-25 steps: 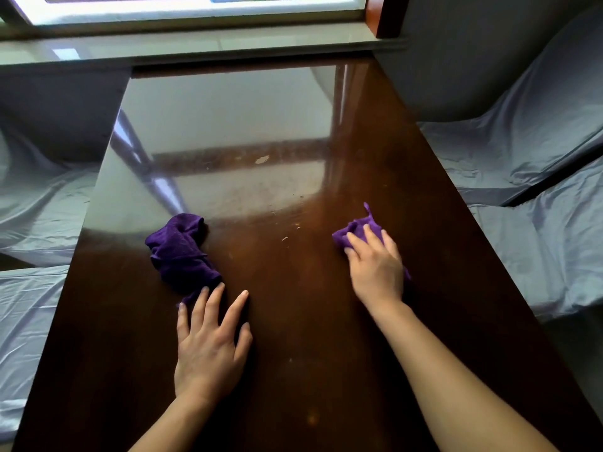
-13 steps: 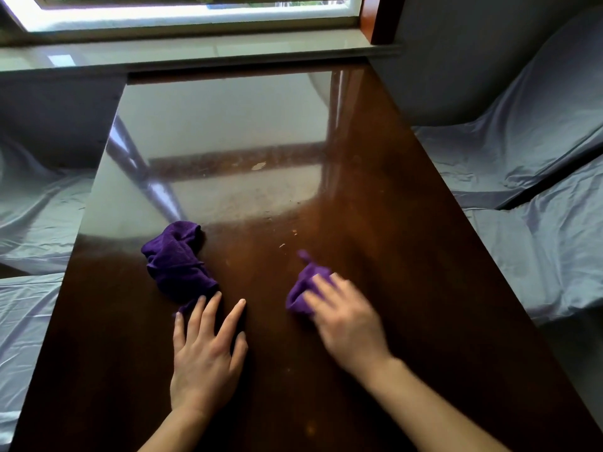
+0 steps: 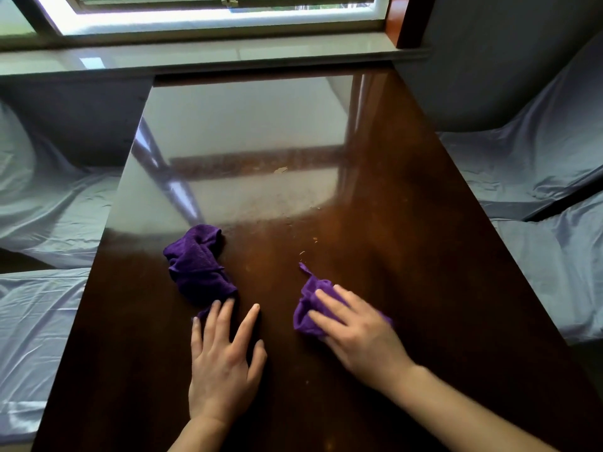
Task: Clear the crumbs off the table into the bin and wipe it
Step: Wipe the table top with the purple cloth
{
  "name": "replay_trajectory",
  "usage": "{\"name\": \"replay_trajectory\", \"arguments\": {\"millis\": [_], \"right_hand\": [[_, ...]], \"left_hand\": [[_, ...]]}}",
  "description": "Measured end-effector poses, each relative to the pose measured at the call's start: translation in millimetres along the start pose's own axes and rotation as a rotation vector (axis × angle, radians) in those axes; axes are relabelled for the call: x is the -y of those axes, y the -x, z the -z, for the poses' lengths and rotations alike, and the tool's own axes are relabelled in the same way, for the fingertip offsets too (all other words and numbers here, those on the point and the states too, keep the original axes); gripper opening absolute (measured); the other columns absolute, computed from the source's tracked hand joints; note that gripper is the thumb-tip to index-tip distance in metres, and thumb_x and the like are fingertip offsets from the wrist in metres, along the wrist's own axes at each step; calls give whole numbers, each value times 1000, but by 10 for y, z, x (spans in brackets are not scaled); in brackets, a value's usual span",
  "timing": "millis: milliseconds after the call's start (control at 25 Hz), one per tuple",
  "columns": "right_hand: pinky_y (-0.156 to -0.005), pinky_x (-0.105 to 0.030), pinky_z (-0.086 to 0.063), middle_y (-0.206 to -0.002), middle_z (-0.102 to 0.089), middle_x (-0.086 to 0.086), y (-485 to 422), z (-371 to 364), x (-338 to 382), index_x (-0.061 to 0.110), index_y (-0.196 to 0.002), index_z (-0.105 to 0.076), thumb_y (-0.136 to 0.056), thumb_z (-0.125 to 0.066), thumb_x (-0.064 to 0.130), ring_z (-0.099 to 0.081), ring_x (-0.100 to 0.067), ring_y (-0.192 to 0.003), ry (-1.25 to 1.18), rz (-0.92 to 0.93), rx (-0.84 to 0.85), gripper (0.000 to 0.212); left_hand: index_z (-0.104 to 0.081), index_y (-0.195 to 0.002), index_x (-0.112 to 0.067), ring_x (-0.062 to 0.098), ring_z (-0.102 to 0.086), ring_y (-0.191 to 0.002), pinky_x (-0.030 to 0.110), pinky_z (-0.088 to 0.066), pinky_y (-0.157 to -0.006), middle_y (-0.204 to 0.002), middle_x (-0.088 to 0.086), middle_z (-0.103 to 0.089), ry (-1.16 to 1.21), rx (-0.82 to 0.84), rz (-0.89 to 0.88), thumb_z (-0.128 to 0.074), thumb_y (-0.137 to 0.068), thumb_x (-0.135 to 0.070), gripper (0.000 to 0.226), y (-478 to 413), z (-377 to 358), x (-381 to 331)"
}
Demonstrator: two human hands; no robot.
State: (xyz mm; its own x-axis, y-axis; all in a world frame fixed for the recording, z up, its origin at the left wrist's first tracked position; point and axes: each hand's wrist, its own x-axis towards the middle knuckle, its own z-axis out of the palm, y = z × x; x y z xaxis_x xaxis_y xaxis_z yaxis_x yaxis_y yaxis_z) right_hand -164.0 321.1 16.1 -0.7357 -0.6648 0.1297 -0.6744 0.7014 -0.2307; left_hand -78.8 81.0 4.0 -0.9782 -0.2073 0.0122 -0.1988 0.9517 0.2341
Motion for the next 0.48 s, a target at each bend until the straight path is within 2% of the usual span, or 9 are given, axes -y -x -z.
{"name": "replay_trajectory", "arguments": {"millis": [80, 160, 280, 480], "right_hand": [[-108, -46, -44, -138, -60, -10, -74, 65, -371, 20, -122, -68, -87, -64, 24, -56, -34, -126, 55, -37, -52, 36], [-110, -46, -41, -135, -61, -14, -353, 147, -737, 15, -122, -68, -87, -68, 17, -57, -35, -125, 56, -260, -111, 35], [-113, -42, -35, -139, -59, -13, -971, 81, -985, 17, -125, -66, -95, -58, 24, -50, -36, -129, -15, -568, -189, 32], [-119, -44, -21, -147, -52, -3, -1872, -48, -931, 27, -127, -64, -100, -48, 37, -36, -36, -139, -92, -646, -204, 33]], "left_hand": [[-42, -141, -35, 29, -18, -146, 59, -11, -116, -152, 12, -36, -1, -14, 53, -39, -83, -50, 60, 9, 0, -12], [-40, -142, -36, 30, -17, -146, 60, -11, -116, -152, 12, -35, -15, -14, 72, -39, -83, -52, 61, -3, -6, -22], [-38, -143, -37, 29, -17, -147, 60, -13, -116, -153, 11, -34, -42, 2, 63, -39, -83, -53, 62, -4, -32, -13], [-36, -144, -38, 27, -15, -147, 59, -13, -115, -155, 11, -33, -55, 4, 62, -40, -83, -53, 63, -10, -65, 21]]}}
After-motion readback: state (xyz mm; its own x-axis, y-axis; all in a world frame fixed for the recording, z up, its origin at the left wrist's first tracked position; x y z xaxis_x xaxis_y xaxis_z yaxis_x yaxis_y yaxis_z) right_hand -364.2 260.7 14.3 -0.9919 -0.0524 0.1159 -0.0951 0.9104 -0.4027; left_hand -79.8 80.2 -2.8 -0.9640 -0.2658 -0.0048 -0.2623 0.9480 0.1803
